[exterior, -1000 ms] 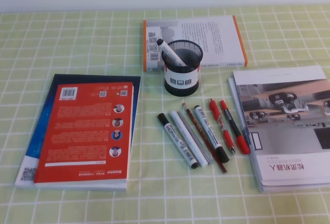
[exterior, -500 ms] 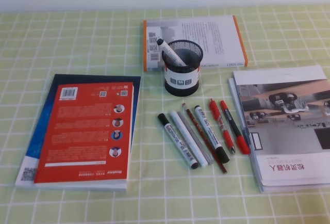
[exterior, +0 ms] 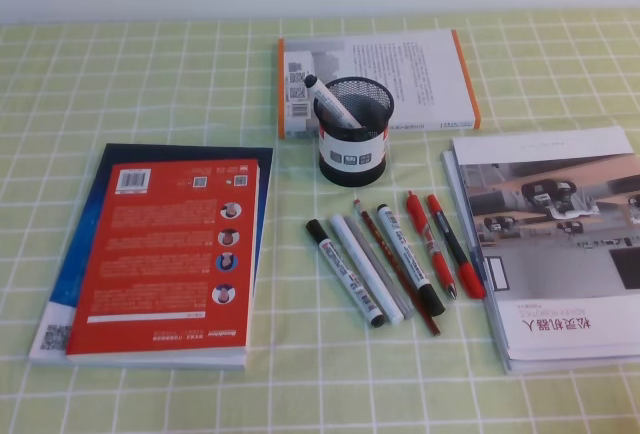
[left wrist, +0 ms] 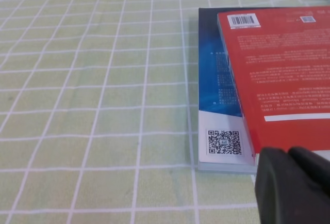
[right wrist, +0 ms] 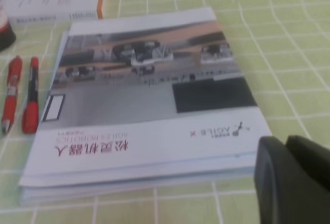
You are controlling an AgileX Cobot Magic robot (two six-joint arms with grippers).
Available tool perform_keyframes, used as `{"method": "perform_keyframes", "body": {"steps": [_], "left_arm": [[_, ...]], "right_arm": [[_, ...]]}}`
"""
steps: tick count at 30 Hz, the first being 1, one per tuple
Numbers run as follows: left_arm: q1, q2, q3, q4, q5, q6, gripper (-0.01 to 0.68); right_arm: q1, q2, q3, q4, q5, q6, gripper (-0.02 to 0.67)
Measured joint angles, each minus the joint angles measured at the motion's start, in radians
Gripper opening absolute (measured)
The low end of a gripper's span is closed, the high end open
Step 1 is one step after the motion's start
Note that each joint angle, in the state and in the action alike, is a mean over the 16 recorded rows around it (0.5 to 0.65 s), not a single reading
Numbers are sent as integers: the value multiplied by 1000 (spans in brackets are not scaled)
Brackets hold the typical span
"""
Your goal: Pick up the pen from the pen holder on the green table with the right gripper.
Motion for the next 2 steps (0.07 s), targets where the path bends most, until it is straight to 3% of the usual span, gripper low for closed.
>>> {"method": "perform_keyframes", "body": {"steps": [2], "left_arm": [[0,0,0,0,0,0,-5]], "right_arm": [[1,0,0,-2,17,0,-12]]}}
